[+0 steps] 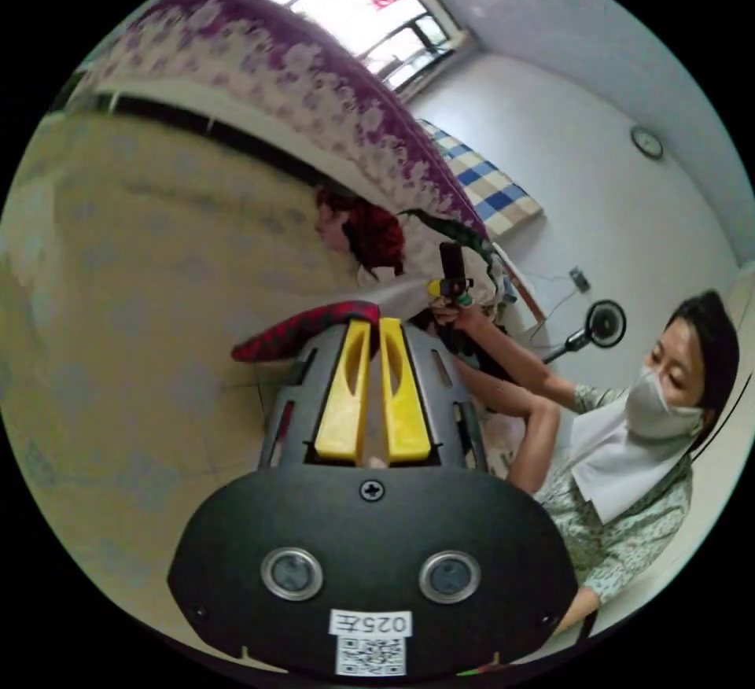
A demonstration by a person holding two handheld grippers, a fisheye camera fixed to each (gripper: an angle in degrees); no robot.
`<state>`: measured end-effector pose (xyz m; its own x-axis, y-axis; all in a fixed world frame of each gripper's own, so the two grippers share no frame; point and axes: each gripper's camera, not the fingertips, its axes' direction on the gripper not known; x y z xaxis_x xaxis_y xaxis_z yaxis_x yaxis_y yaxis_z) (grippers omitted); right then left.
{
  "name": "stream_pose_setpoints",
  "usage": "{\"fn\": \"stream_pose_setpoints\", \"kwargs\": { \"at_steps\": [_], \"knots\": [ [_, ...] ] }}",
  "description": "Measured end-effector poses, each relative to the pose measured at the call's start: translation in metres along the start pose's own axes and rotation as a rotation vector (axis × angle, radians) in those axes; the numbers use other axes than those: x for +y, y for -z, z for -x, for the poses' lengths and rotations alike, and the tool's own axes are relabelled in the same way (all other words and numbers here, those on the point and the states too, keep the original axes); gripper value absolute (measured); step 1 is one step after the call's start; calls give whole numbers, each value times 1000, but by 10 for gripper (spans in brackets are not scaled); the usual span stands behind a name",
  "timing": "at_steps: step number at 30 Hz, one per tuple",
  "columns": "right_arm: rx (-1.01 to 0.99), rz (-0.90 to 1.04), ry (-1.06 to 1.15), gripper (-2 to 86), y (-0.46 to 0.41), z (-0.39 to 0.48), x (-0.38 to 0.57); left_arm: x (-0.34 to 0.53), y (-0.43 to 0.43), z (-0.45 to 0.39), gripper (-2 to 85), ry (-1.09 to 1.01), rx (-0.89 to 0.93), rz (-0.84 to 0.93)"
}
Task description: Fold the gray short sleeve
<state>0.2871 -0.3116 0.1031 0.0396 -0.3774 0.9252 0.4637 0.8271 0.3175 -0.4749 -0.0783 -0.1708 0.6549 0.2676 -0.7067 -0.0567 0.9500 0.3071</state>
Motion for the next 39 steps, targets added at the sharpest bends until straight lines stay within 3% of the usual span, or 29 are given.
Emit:
{"fn": "stream_pose_setpoints", "kwargs": {
  "at_steps": [4, 11, 15, 18, 21, 26, 30, 32, 36, 39],
  "knots": [
    [82, 48, 7, -7, -29, 12, 37, 46, -7, -32, -10, -127, -76, 66],
    [197, 192, -287, -5, -136, -68, 203, 215, -109, 46, -16, 123, -52, 351],
    [129, 19, -326, 1, -129, -66, 237, 245, -90, 42, -16, 150, 19, 219],
    [132, 32, -323, 31, -129, -58, 242, 248, -84, 29, -11, 100, -14, 259],
    [190, 42, -348, 99, -117, -44, 248, 253, -63, 34, 31, 222, 12, 241],
    [250, -261, -631, 190, -76, -19, 299, 294, 19, 48, 108, 591, 26, 12],
    [205, -494, -814, 199, -95, -4, 335, 291, 21, 54, 101, 662, 17, 90],
    [143, -646, -900, 199, -114, -1, 348, 281, 18, 67, 113, 734, 122, 110],
    [104, -775, -992, 185, -136, -4, 347, 269, -6, 75, 116, 913, 208, 194],
    [134, -789, -1004, 173, -143, -10, 332, 264, -16, 55, 112, 1011, 112, 234]
  ]
}}
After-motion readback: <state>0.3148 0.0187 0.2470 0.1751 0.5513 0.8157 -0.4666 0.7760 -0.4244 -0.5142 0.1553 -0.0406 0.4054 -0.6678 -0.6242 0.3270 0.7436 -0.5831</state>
